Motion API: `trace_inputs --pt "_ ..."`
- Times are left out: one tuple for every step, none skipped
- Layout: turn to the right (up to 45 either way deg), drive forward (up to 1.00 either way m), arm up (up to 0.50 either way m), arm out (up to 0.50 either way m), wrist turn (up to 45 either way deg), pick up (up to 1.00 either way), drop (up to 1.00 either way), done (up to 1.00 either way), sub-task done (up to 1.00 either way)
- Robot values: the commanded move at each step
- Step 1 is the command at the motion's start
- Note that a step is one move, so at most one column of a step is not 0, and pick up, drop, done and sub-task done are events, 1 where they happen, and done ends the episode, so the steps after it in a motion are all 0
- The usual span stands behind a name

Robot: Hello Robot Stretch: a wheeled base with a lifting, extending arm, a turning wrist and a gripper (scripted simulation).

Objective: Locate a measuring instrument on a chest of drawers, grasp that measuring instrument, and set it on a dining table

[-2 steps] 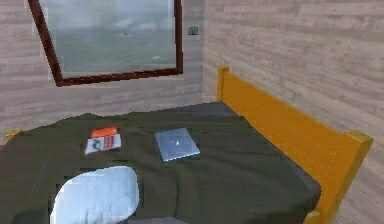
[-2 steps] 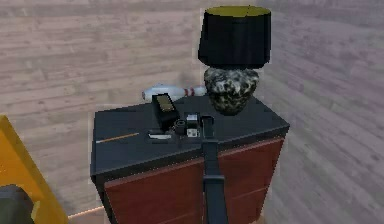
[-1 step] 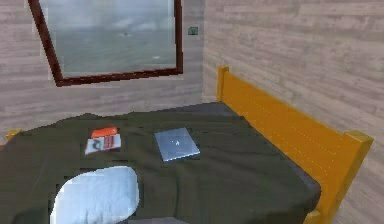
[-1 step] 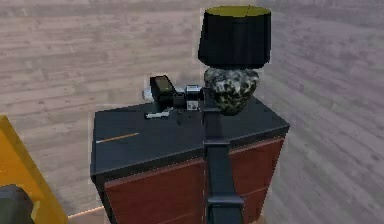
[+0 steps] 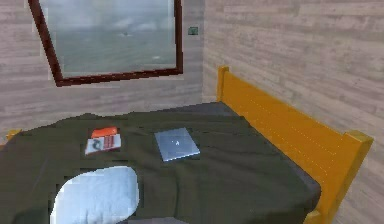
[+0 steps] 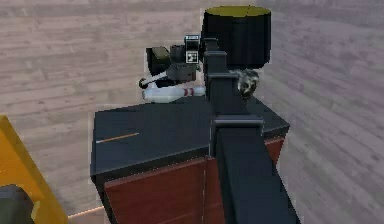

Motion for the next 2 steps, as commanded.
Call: trace_inputs --pt "0.0 0.00 0.00 0.00 -45.0 0.00 0.00 0.00 0.00" --pt "0.0 0.00 0.00 0.00 -45.0 0.00 0.00 0.00 0.00"
